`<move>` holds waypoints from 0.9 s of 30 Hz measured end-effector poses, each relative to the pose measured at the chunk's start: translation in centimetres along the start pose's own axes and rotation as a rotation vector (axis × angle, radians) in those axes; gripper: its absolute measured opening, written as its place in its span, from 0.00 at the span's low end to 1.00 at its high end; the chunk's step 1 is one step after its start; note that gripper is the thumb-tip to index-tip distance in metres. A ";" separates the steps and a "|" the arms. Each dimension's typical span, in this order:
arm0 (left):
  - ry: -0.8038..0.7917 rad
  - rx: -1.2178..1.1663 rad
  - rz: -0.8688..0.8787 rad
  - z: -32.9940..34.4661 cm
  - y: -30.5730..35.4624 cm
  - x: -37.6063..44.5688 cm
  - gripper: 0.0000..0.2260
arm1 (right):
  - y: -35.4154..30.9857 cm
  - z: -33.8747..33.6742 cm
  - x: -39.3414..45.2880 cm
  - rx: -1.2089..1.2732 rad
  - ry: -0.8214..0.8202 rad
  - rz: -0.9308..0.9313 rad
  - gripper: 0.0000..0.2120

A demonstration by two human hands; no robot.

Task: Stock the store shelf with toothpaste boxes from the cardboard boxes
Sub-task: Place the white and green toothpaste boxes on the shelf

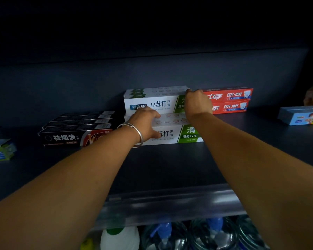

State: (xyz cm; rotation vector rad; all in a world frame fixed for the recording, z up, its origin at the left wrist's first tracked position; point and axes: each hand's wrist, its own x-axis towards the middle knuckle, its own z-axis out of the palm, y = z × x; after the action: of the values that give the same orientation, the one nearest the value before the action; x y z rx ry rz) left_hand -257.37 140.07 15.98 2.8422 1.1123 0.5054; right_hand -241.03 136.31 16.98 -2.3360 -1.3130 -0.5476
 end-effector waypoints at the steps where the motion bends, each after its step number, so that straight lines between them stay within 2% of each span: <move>1: 0.009 0.005 0.004 0.1 0.0 0.0 0.30 | 0.0 0.1 0.0 0.003 -0.004 0.003 0.13; 8: 0.027 0.013 0.013 0.2 0.3 0.1 0.27 | 0.4 0.0 -0.7 -0.045 -0.010 -0.011 0.16; 12: 0.033 0.034 0.006 0.1 0.7 -0.4 0.28 | 0.8 -0.7 -1.9 -0.182 0.003 -0.126 0.21; 17: 0.018 0.048 -0.004 -0.8 1.6 -2.0 0.25 | 0.7 -3.0 -4.5 -0.320 -0.037 -0.294 0.20; 22: -0.005 0.119 0.003 -1.7 3.5 -5.3 0.23 | -0.1 -5.6 -8.4 -0.336 -0.073 -0.336 0.18; 27: 0.088 0.081 0.053 -2.6 5.5 -9.8 0.20 | -0.3 -7.9 -13.0 -0.284 -0.018 -0.360 0.17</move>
State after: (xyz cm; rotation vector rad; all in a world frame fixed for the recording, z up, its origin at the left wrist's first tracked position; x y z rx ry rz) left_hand -261.36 129.29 16.55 2.9522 1.0984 0.6086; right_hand -248.64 123.12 16.95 -2.3316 -1.7812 -0.8755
